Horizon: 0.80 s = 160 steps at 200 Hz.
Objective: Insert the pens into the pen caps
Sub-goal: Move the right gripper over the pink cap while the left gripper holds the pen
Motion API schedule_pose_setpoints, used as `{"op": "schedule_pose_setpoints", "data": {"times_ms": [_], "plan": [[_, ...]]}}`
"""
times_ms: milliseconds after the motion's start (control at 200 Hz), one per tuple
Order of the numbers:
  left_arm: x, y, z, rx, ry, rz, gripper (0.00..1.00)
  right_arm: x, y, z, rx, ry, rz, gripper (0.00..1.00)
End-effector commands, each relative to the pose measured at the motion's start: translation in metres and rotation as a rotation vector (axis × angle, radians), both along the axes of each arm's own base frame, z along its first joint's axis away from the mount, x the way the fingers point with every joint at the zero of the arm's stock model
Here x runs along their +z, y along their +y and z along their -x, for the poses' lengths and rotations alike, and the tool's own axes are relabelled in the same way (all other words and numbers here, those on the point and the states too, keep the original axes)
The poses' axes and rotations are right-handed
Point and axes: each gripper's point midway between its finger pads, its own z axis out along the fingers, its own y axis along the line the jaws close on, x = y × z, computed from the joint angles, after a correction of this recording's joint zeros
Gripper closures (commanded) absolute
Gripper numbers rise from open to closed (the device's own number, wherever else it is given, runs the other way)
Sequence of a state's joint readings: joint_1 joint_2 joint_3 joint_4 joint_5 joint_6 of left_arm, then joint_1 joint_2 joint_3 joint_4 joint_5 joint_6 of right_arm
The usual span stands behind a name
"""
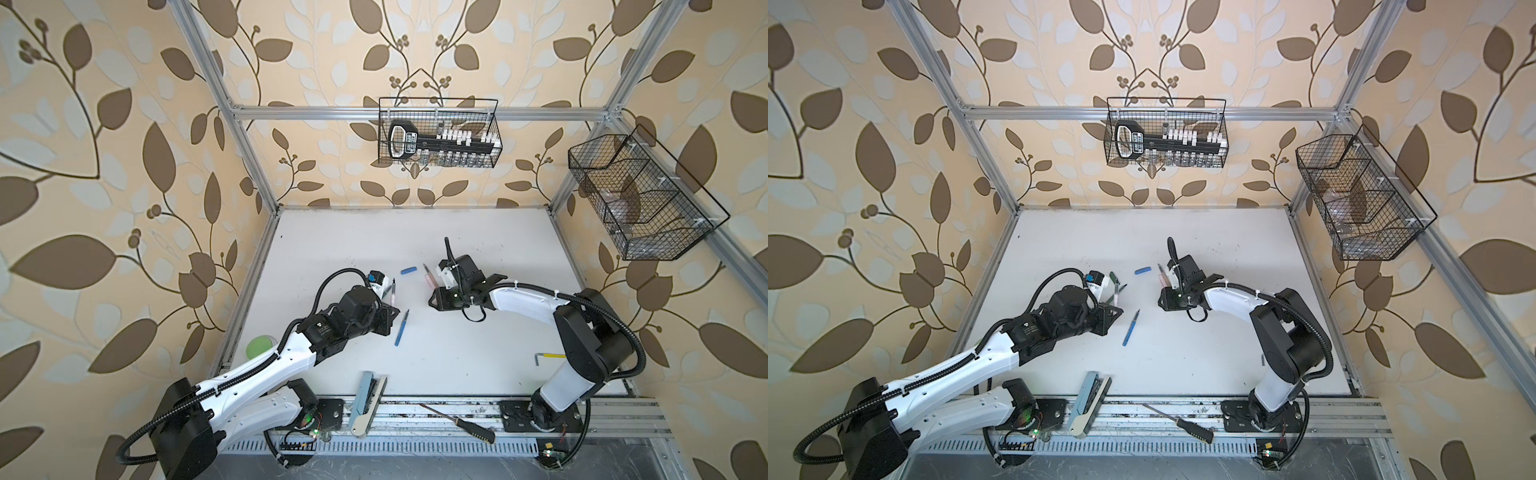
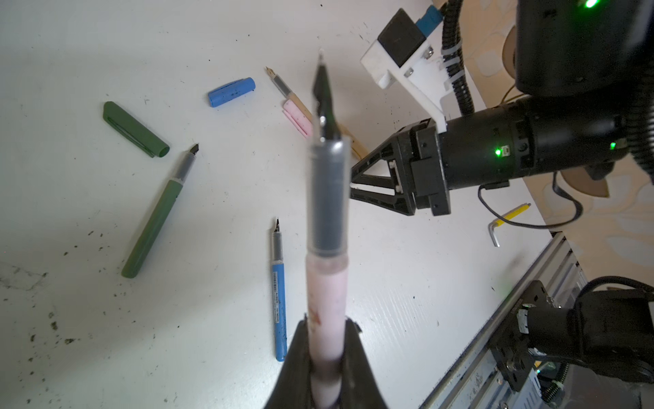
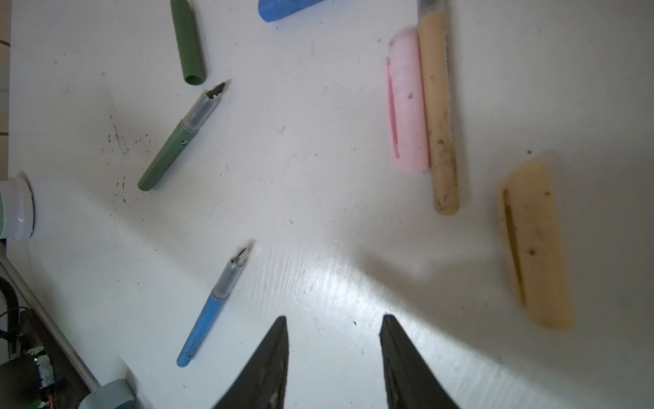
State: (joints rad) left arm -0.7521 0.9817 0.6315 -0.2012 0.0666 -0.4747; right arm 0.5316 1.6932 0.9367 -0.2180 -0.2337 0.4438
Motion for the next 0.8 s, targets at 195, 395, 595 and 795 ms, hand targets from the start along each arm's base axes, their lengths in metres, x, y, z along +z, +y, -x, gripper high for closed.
{"op": "schedule_pose_setpoints", "data": {"times_ms": [195,395,595,795], "plan": [[-0.002,0.001,-0.003,0.0,-0.019,-0.018,0.91,-0.009,0.01,-0.025,-0.033,-0.021,-0.031,0.5],[-0.001,0.001,-0.003,-0.005,-0.029,-0.022,0.91,-0.019,0.0,-0.042,-0.073,-0.036,0.019,0.49],[0.0,0.005,-0.003,-0.001,-0.035,-0.04,0.92,-0.024,-0.006,-0.059,-0.093,-0.04,0.074,0.47],[-0.002,0.008,-0.002,0.01,-0.041,-0.033,0.91,-0.022,-0.011,-0.07,-0.092,-0.064,0.141,0.46]]}}
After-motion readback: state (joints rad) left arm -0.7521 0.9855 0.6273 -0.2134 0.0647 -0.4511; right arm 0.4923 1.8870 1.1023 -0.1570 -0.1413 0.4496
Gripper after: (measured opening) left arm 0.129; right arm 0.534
